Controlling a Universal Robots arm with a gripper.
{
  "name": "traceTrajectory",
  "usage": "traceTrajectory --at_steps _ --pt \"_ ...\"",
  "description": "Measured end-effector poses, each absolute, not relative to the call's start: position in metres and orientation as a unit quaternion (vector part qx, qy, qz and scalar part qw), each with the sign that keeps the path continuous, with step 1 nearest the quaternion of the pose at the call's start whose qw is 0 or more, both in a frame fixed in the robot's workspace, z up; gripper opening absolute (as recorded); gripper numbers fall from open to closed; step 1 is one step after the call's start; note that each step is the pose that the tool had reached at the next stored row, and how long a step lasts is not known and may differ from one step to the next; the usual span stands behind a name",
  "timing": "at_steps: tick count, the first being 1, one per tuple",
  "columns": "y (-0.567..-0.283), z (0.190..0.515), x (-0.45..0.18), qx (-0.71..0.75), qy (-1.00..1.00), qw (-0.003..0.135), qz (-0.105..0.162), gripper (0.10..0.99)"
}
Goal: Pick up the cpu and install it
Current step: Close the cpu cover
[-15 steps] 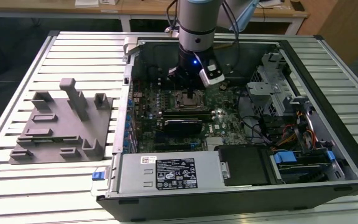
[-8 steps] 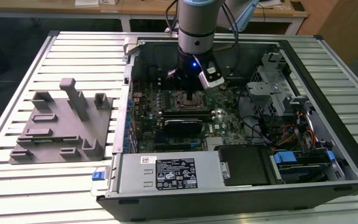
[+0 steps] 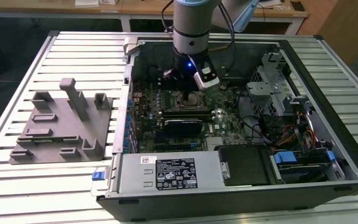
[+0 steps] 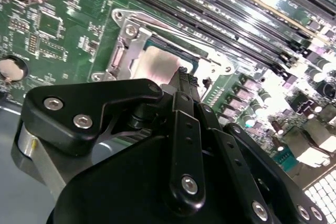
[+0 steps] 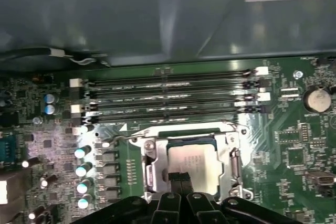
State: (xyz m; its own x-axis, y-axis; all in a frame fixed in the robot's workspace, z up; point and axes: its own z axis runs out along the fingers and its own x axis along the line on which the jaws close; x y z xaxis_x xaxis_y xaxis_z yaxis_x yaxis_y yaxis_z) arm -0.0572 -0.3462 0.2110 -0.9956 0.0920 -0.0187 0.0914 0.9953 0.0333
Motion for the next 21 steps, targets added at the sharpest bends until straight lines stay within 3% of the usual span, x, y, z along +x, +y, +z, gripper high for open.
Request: traceTrajectory --at_steps 21 --pt "-0.346 0.198 -0.071 0.034 0.999 0.010 0.016 0.106"
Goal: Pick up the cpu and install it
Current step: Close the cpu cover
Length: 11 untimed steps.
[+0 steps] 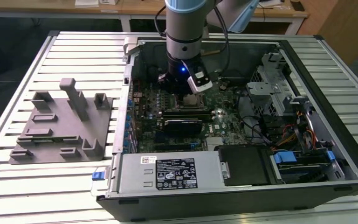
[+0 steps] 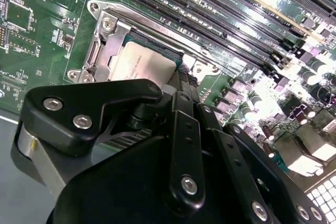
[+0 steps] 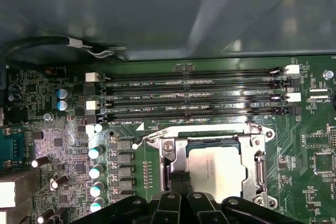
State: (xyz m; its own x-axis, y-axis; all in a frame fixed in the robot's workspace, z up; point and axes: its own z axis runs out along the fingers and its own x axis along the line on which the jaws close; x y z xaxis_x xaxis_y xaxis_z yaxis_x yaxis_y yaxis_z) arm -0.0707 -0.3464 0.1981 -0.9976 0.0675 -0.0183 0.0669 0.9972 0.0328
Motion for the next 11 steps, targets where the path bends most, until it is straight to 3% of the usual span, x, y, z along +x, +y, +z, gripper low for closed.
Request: traceTrajectory --at_steps 11 --pt "-0.3462 0.1992 -0.0706 0.033 0.999 0.010 0.017 0.106"
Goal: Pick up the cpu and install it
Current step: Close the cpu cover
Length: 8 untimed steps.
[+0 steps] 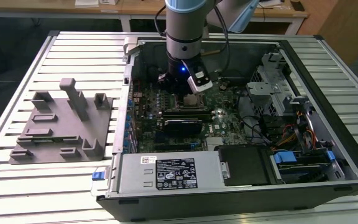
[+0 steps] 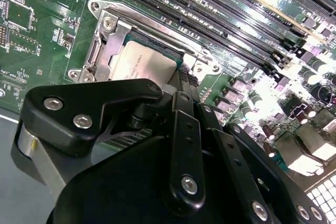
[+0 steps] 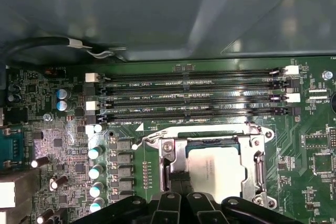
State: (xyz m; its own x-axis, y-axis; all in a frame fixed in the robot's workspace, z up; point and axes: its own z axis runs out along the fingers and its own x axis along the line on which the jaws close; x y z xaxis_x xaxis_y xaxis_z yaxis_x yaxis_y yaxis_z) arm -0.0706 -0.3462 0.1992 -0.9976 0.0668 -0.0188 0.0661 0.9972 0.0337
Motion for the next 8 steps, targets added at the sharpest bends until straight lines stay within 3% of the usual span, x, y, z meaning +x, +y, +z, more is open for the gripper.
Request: traceTrajectory --at_steps 8 --pt "-0.3462 0.2047 -0.0707 0.033 0.999 0.010 0.016 0.106"
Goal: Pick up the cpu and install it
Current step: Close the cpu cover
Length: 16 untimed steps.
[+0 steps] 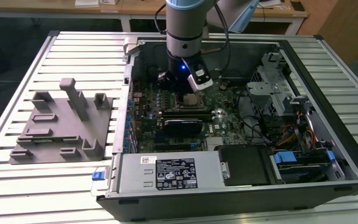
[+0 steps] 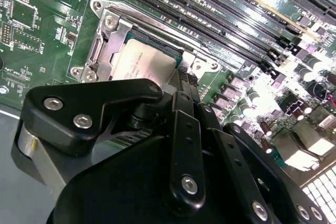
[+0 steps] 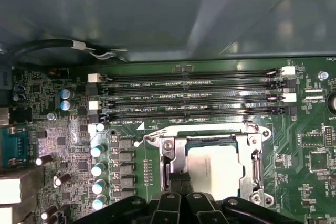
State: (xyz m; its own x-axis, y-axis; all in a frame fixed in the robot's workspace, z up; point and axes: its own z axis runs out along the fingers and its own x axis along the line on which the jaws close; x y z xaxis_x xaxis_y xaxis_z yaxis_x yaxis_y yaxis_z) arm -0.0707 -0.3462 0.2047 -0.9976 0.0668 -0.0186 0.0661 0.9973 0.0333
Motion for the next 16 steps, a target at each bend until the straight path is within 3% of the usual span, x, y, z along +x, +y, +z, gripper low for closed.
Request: traceTrajectory --at_steps 16 --pt "-0.346 0.223 -0.071 0.033 0.999 0.010 0.016 0.106"
